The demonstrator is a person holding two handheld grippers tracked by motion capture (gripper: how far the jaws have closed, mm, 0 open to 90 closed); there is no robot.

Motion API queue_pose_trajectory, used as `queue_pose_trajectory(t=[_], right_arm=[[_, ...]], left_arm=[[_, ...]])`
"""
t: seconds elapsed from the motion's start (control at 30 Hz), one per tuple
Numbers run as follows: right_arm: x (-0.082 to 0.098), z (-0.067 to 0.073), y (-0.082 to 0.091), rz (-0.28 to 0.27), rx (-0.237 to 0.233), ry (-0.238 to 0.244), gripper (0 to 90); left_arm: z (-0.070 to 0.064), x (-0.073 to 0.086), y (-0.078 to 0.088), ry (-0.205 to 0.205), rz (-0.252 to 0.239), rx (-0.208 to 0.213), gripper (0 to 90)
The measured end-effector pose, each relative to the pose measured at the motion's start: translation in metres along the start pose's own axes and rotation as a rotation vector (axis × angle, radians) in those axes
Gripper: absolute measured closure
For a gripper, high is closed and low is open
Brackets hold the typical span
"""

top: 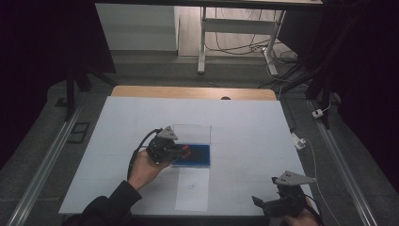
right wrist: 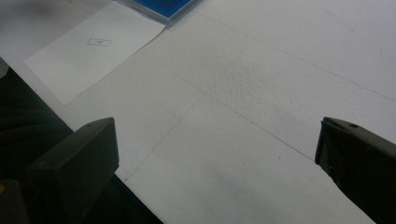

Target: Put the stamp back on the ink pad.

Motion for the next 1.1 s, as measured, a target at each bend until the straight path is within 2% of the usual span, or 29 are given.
queue_pose_trajectory(t=[0.17,0.67,1.1], right_arm=[[0.0,0.0,0.0,-0.004,-0.003,-0.007,0.0],[0.0,-0.001,0.0,-0.004,-0.005,-0.012,0.0],[0.0,0.0,0.0,-0.002,-0.008,-0.003,0.0]], left_arm=[[0.005,-0.005,-0.003,0.006,-0.01,0.004,80.0],[0.018,-0.014,-0.026,-0.004,0.027,-0.008,80.0],[0.026,-0.002,-0.046,-0.004,0.083,-0.032,80.0]])
Point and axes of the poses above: each handheld gripper's, and its own axes: y roughly backward along the jaws, x roughly out of its underside, z roughly to its left, the point moved 5 cm from there along -y, roughly forward along the jaws, and after that the axes turned 10 degrees about x, right-handed, at the moved point
